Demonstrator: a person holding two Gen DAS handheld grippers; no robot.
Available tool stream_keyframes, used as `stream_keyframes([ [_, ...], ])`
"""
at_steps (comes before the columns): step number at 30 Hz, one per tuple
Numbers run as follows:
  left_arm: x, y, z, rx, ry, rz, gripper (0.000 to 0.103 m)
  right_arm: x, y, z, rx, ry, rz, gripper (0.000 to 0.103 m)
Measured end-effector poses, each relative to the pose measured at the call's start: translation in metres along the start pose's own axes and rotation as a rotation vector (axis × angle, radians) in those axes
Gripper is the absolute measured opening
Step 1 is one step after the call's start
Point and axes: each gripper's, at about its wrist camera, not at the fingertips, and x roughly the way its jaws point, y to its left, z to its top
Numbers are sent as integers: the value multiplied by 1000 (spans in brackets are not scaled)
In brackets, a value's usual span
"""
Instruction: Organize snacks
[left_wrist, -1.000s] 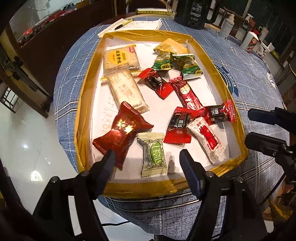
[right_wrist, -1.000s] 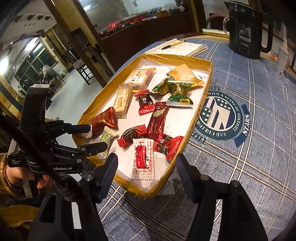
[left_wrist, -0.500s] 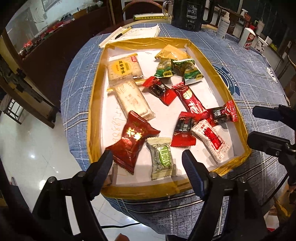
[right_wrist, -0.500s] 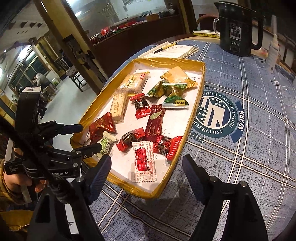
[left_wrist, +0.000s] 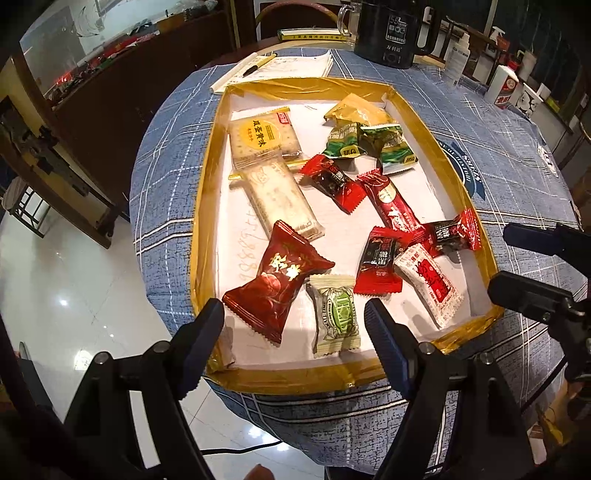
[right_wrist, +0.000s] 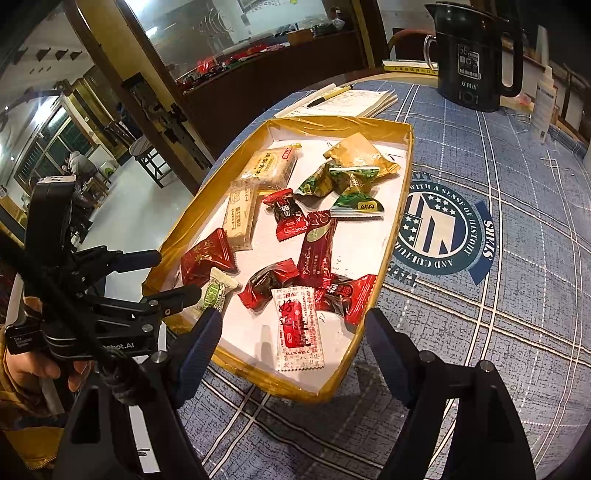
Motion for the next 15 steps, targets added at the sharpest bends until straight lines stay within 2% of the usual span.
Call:
stream_keyframes([
  [15,-2,-1,2,1,-14,1,78,0,2,2,9,-4,1,79],
])
